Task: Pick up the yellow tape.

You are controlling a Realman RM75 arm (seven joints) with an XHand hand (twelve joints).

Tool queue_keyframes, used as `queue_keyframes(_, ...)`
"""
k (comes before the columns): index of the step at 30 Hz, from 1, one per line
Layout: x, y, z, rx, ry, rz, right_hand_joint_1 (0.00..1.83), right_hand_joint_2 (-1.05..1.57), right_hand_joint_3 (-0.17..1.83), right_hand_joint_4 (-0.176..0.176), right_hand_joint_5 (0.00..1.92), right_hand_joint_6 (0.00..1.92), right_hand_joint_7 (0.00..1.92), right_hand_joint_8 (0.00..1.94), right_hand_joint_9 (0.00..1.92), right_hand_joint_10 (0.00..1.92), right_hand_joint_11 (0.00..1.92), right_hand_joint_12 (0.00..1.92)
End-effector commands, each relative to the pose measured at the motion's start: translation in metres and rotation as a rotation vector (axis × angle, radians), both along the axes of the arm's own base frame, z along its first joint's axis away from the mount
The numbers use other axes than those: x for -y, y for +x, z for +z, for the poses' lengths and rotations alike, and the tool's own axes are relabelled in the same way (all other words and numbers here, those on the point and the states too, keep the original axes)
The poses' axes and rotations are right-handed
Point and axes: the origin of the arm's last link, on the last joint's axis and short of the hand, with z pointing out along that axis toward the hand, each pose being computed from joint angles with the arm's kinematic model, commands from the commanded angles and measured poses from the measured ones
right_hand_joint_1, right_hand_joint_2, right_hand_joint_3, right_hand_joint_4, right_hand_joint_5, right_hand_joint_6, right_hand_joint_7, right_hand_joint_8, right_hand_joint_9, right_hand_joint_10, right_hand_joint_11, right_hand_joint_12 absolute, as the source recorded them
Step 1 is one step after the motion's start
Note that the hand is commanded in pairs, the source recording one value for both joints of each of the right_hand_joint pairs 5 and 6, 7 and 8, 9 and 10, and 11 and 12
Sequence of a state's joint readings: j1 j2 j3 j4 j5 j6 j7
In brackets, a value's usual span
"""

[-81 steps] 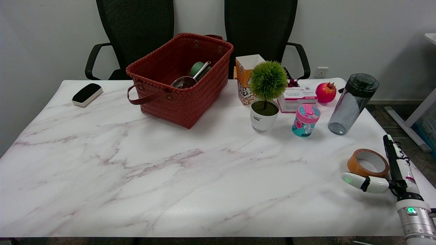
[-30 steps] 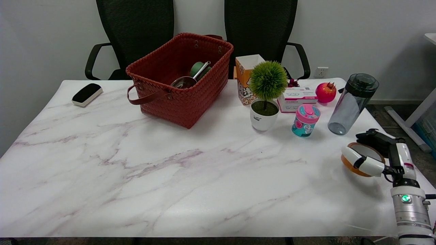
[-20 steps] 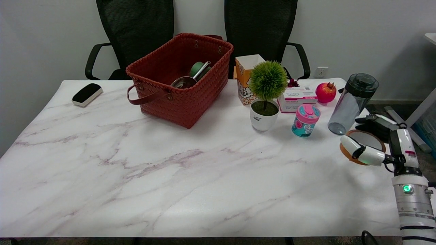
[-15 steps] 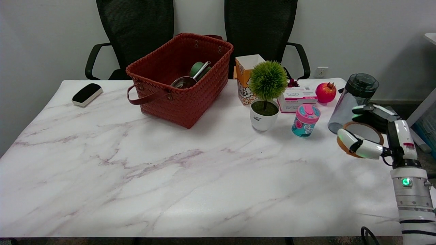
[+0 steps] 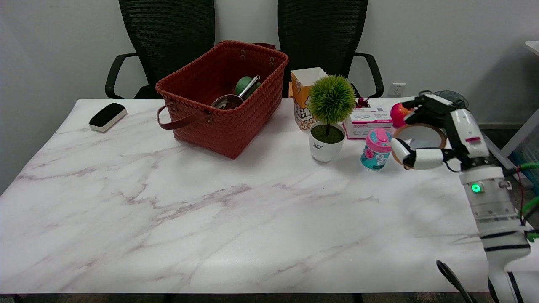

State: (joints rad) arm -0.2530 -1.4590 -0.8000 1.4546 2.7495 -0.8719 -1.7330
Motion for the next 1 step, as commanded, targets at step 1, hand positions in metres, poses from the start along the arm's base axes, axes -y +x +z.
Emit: queue_keyframes(1,0.0815,0.0478,-0.0534,-0.212,0.13,-0.095,1.22,0.32,1.14,0.0,0.64,0.64,1.09,1.09,1.01,1.01,1.92,1.92)
